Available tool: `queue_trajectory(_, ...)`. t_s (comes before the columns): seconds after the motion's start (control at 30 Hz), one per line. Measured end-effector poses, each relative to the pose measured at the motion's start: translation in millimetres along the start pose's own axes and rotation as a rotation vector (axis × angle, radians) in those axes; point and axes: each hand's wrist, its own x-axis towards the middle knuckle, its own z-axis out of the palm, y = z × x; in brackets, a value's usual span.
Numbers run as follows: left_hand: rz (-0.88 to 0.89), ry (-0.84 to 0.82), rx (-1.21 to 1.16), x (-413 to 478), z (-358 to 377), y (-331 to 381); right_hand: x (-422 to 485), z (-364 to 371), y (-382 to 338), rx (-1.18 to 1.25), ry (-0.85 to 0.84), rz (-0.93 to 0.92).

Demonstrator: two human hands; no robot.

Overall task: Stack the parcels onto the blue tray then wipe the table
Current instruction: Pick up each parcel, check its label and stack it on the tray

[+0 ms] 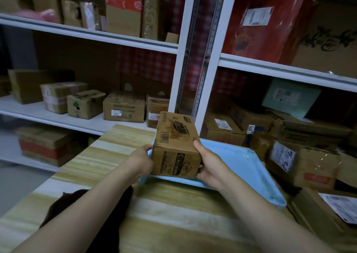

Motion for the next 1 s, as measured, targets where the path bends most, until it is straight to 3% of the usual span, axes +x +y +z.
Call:
queue_trajectory(0.1, -0.004, -0.064, -0.025, -1, -5, -1, -1, 7, 3, -0.013, -0.017, 0.009)
queue_trajectory(0.5, -0.021, 0.090, 0.002, -3, 2, -1, -5, 16, 5, -0.185, -0.056, -0.003)
queue_trajectory(0.63, -0.019, 0.253, -0.079, -7, 7, 3, -5, 7, 10, -0.240, -0.085, -0.037)
queue_trajectory(0.83, 0.274, 0.608, 0.040, -40, 20, 39, -27, -25, 2, -0.305, 0.171, -0.047)
queue_trajectory(0.9, 0.384, 0.613, 0.055, -52, 32, 52, -37, -41, -1, -0.265, 0.241, -0.059)
queue_trajectory(1.0, 0.518, 0.489, 0.102, -71, 67, 74, -58, -79, -6, -0.210, 0.343, -0.126)
